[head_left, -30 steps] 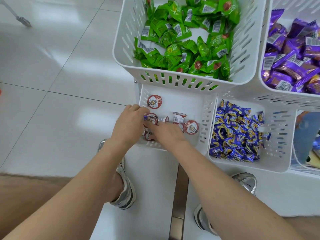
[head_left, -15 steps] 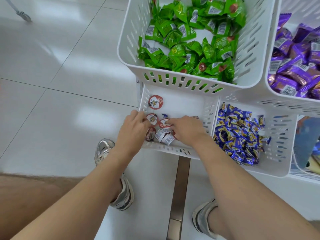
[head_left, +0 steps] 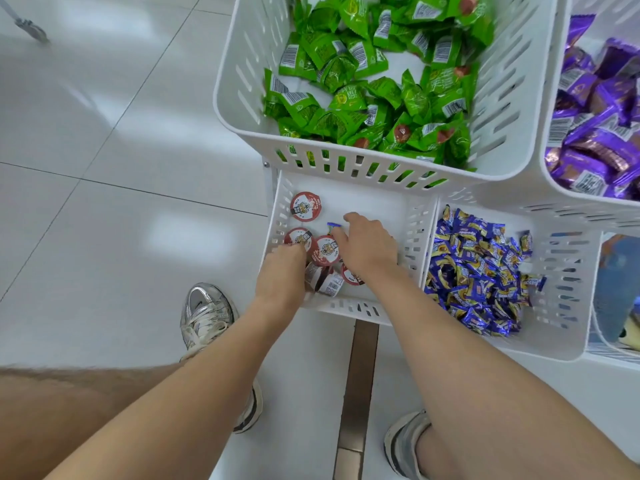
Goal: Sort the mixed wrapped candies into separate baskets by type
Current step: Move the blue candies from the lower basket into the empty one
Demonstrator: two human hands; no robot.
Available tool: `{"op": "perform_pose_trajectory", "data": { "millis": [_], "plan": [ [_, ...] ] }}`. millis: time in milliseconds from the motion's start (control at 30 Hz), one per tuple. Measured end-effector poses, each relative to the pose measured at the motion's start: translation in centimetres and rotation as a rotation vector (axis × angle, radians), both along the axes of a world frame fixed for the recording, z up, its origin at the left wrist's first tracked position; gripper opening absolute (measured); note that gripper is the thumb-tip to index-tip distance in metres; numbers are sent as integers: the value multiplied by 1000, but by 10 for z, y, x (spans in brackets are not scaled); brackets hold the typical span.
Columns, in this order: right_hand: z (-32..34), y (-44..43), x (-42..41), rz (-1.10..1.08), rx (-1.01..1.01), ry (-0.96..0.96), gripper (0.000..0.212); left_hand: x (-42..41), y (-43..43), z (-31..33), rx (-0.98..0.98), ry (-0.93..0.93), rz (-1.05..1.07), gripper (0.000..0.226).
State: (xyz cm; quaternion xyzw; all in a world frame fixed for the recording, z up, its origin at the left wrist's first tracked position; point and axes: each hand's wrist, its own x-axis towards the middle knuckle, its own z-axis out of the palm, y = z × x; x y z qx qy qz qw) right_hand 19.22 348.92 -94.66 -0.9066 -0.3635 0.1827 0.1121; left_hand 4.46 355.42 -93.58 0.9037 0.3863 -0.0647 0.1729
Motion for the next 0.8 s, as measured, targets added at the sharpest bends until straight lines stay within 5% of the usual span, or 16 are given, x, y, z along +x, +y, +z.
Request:
{"op": "perform_pose_trajectory", "data": {
  "millis": [233,333,433,633,800],
  "plan": [
    [-4,20,11,259,-231,-250,33,22,22,-4,72,-63,-71,28],
    [-6,27,20,301,-235,-237,27,34,22,-2,194,43,-129,39],
    [-8,28,26,219,-177,-77,20,36,16,-1,226,194,-168,23],
    [-10,11,26,-53,85,57,20,22,9,-13,6,254,-52,14],
    [-8,-17,14,-150,271,76,13,15,10,-28,-250,105,-25,38]
  ]
}}
